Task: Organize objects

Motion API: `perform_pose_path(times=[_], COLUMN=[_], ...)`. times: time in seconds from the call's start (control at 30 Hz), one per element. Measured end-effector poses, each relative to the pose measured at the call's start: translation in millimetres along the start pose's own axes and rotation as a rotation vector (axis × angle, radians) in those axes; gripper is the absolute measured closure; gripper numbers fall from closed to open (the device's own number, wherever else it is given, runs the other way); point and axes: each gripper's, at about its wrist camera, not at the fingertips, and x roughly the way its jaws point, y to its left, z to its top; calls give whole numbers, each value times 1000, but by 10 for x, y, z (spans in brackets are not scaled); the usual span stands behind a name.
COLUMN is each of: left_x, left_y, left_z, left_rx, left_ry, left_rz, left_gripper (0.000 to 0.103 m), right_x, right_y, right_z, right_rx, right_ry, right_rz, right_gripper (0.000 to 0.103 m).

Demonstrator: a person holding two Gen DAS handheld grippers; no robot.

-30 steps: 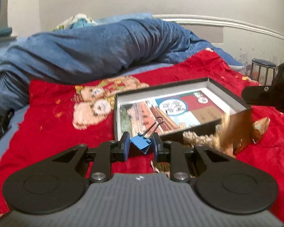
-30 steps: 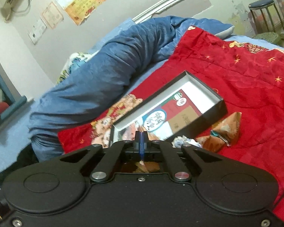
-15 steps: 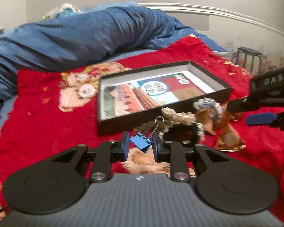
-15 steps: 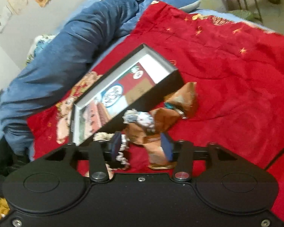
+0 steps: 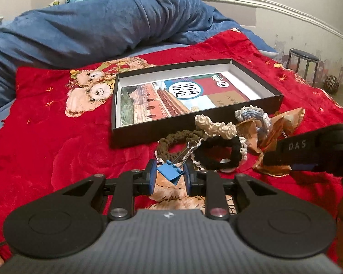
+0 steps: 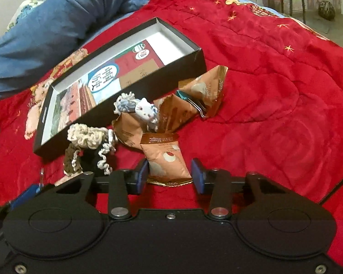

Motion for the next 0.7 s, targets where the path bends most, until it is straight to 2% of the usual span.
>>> perform_pose_path(times=[0.07, 0.3, 0.43, 0.5, 0.6, 0.7], left_x=[-18, -74, -122, -145, -152, -68], left_y=[10, 107, 207, 298, 414, 472], left_z=[4, 82, 180, 288, 478, 657], left_rx=[-2, -35, -44, -57, -37, 7], left_ry=[-2, -24, -44, -51, -83, -113], left_rz=[5, 11, 35, 31, 23, 29], left_gripper=[75, 75, 75, 75, 75, 75], right_x=[-24, -219, -455, -545, -564, -443], right_y=[-3, -19, -87, -61, 72, 226], right_z=[2, 13, 88, 153, 275, 383], right_rx=[9, 56, 137, 131, 77, 17], right_ry=[-7, -61, -163, -216, -258, -257], right_rz=[11, 72, 269, 364, 440, 462], right_gripper=[75, 76, 76, 76, 75, 75])
